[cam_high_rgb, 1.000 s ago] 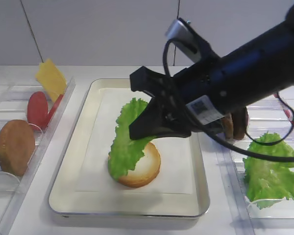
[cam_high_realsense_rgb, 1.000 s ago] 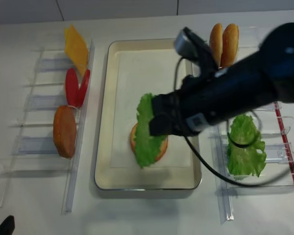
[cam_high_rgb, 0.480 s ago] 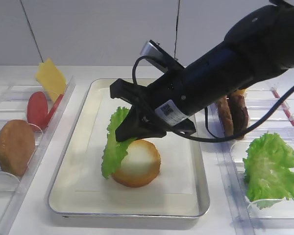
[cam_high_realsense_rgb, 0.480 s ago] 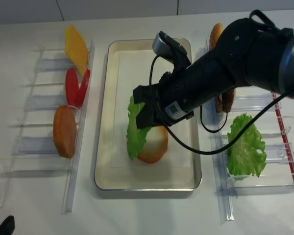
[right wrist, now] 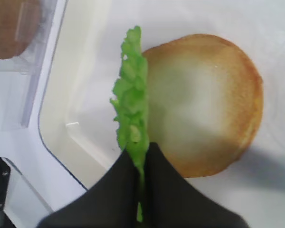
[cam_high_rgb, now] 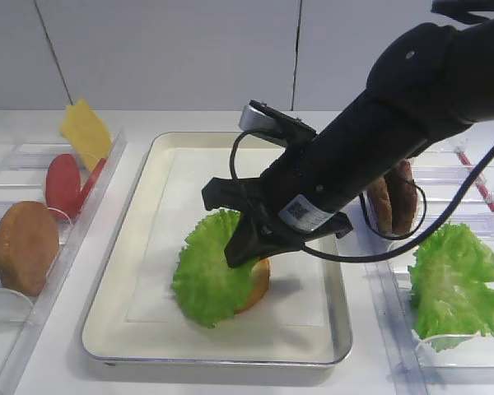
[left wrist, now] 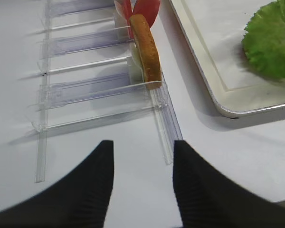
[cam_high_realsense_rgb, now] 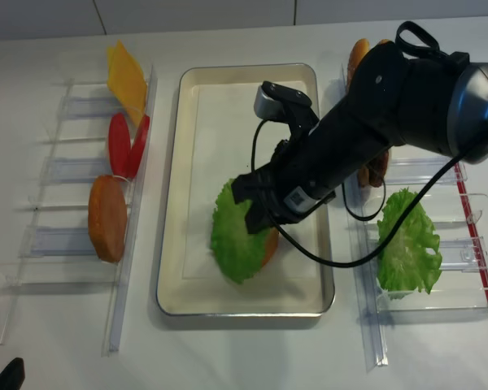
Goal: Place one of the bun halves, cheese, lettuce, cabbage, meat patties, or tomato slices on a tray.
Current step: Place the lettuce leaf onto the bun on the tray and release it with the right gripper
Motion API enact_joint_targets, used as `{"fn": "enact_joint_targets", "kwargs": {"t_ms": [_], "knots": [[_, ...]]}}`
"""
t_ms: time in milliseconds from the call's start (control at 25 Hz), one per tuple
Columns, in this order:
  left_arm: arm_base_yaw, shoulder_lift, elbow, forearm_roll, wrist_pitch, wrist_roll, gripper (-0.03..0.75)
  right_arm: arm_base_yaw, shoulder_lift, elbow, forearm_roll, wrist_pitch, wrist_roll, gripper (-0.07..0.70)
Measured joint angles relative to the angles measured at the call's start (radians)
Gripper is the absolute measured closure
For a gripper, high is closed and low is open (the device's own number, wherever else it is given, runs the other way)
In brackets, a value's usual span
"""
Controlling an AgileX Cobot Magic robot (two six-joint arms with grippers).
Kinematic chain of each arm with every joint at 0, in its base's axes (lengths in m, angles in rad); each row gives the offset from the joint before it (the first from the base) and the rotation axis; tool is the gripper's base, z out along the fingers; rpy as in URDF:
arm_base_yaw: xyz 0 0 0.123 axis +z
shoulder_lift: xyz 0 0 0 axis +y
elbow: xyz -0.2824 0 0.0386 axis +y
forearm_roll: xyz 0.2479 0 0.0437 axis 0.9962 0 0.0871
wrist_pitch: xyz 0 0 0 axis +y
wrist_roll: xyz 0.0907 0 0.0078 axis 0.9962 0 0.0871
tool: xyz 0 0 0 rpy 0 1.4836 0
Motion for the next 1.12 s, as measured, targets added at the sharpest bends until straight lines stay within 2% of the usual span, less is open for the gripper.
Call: {"fn": "enact_joint_targets", "kwargs": {"t_ms": [120, 480, 1120], "knots": [[0.000, 0.000, 0.000, 0.000, 0.000, 0.000, 0.435, 0.000, 0.000, 0.000, -0.054, -0.006, 0.023, 0.595], [0.000, 0.000, 0.000, 0.000, 0.000, 0.000, 0.435, 0.000, 0.000, 0.000, -0.059, -0.070, 0.030, 0.596], [0.000, 0.000, 0.000, 0.000, 0.000, 0.000, 0.435, 0.000, 0.000, 0.000, -0.072, -0.081, 0.073, 0.596]]}}
